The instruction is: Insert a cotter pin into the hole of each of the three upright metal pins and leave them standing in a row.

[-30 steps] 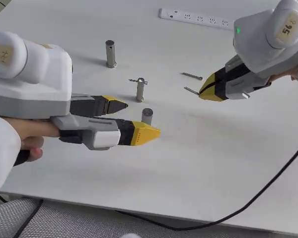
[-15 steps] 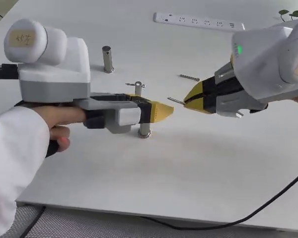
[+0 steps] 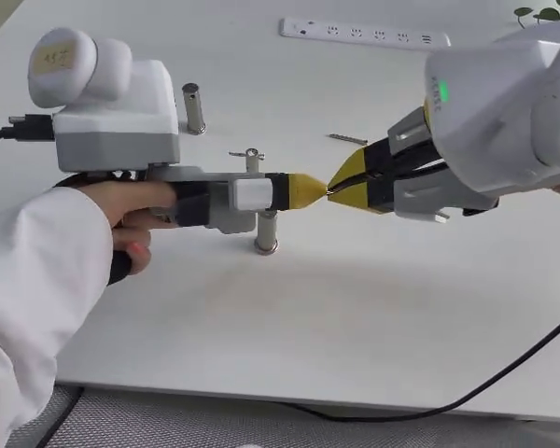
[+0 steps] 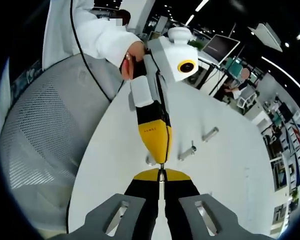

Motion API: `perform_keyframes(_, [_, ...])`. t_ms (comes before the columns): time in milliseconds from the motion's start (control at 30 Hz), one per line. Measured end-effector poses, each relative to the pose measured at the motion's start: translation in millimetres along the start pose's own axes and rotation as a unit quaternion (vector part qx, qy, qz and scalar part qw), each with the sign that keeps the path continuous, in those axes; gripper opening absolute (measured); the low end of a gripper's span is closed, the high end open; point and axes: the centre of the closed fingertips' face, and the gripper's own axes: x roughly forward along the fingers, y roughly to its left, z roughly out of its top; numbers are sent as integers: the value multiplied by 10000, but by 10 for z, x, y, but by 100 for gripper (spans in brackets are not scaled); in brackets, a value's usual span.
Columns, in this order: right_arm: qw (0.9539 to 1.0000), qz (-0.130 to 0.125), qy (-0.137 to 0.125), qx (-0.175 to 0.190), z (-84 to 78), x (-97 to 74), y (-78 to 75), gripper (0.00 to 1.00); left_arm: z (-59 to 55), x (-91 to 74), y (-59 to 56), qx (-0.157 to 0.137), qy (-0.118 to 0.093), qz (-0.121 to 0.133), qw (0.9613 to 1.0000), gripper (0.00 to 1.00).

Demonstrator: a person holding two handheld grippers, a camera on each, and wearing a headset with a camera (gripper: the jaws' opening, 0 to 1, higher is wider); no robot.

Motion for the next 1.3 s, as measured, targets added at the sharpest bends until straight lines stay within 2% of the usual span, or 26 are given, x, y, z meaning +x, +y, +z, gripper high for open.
perform_keyframes(67, [10000,-3,13,-33,9,-8,2,0,-7,6,4,-52,24,5,10000,1])
perform_keyframes(133, [10000,-52,13,-53,9,-10,-18,0,20,-3,15,-154,-66,-25,9999,1])
perform_keyframes(233, [10000,-49,0,-76,19,-13,-23,0,23,-16,23,-215,-84,-61,9997,1])
perform_keyframes(333, [9999,-26,7,-129,27,-10,-15,0,17,-29,45,-290,-45,-91,9995,1])
perform_keyframes(367, [9999,-16,19,-166,30,-6,-10,0,19,-42,87,-372,12,-101,9993,1])
perform_keyframes(533, [9996,51,56,-259,33,10,29,0,-45,-43,39,-439,91,-84,9990,1])
perform_keyframes(600, [9997,47,42,-249,47,15,46,0,-70,-52,29,-636,119,-84,9979,1])
perform_keyframes(867, [9995,42,78,-314,72,-2,61,0,-96,-72,-43,-434,60,-60,9990,0])
perform_keyframes(1033, [9998,114,27,-164,88,6,123,0,-154,-90,-69,-352,170,-59,9992,0])
perform_keyframes(1133, [9999,111,6,-59,96,15,123,0,-160,-101,-78,-343,164,-60,9993,0])
perform_keyframes(1167, [10000,-1,23,86,82,13,86,0,-160,-105,-91,-326,157,-69,9993,0])
perform_keyframes(1233, [9997,-139,-93,161,101,11,31,21,-159,-114,-99,-220,153,-40,9996,0])
perform_keyframes(1267, [9994,-146,-96,287,89,6,20,29,-163,-120,-100,-150,170,-25,9997,0])
perform_keyframes(1300, [9987,-127,-63,496,51,-2,13,32,-171,-130,-107,-17,201,-15,9998,0])
